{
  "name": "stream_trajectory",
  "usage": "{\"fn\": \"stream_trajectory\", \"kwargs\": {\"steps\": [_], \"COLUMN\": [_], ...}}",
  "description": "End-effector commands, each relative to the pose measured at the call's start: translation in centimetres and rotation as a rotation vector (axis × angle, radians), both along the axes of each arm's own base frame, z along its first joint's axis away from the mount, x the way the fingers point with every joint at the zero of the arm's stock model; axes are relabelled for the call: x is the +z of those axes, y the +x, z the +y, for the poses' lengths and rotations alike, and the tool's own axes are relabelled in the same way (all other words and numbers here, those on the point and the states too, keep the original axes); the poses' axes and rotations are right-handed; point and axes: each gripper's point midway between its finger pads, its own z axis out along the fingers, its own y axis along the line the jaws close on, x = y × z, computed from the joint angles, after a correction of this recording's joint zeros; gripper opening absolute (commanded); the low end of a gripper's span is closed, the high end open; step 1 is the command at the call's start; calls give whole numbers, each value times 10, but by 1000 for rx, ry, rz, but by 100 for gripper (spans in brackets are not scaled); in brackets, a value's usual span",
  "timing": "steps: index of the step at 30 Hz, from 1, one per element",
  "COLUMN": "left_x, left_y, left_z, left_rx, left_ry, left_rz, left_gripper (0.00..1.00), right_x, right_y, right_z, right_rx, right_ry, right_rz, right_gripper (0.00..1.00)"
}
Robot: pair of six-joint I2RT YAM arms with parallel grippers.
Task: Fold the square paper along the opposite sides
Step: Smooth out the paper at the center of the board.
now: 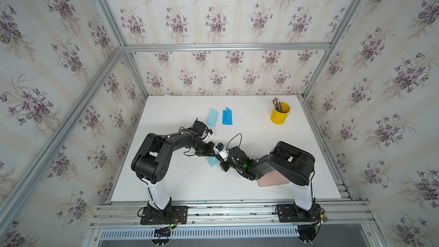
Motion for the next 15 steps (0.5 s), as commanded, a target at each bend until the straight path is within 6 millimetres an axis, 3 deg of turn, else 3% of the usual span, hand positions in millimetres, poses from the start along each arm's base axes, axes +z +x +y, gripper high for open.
{"fn": "stream_trajectory", "kwargs": {"steps": [1, 15], "left_x": [-1, -4], "left_y": [1, 2], "left_z": [4, 6], "left_rx": [-1, 26], "left_ry": [26, 38], "left_rz": [-2, 3], "left_gripper": [0, 0], "right_x": [-10, -11], "right_y": [-1, -18], "right_z": [-11, -43], "right_rx": [-32, -63], "right_ry": [-36, -123], "right_rz": [10, -3], "right_gripper": [0, 0]}}
